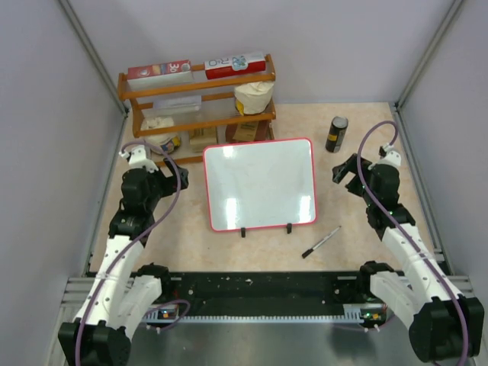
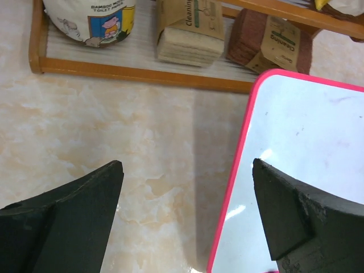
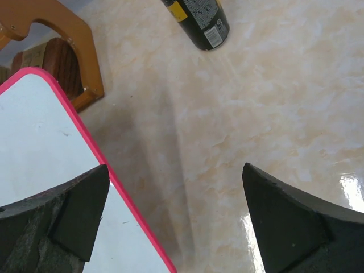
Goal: Write a sentence on the whiteboard
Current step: Pick up the whiteboard marker at the center of the board.
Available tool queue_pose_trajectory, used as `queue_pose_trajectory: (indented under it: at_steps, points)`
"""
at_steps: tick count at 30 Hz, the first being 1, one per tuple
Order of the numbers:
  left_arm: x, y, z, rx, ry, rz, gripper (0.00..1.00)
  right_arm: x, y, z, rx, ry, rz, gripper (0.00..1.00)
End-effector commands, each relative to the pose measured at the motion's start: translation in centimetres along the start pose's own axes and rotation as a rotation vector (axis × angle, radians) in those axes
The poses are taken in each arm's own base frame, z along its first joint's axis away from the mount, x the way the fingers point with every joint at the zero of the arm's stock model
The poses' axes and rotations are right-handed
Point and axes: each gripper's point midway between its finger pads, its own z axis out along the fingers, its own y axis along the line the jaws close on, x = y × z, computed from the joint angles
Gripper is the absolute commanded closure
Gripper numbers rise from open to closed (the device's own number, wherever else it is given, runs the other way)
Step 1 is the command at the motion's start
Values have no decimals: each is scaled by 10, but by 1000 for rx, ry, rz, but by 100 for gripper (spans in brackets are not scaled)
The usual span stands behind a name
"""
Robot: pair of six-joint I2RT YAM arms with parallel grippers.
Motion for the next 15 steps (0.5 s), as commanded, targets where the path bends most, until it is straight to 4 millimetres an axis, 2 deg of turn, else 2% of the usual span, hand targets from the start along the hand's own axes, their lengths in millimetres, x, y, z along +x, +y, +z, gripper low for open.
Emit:
queue_pose_trajectory:
  at_steps: [1, 8, 9, 10, 11, 13, 14, 15]
  points:
    - [-5, -20, -8, 131, -36, 53, 1, -6, 20, -4, -64, 27, 21, 1]
    - [19, -65, -15, 329, 92, 77, 1, 14, 27, -4, -120, 119, 5, 1]
    - [25, -80, -19, 370, 110, 96, 1, 17, 26, -4, -121, 130, 0, 1]
    - [23, -91, -22, 392, 103, 110, 1, 19, 25, -3, -119, 141, -6, 1]
    - [34, -112, -28, 446, 132, 144, 1, 22, 25, -3, -118, 154, -9, 1]
    - [36, -129, -30, 451, 127, 193, 1, 27, 24, -2, -119, 172, -17, 1]
    - [58, -151, -34, 505, 184, 241, 1, 27, 24, -2, -124, 175, -14, 1]
    - [65, -162, -34, 519, 194, 276, 1, 31, 25, -2, -129, 184, -22, 1]
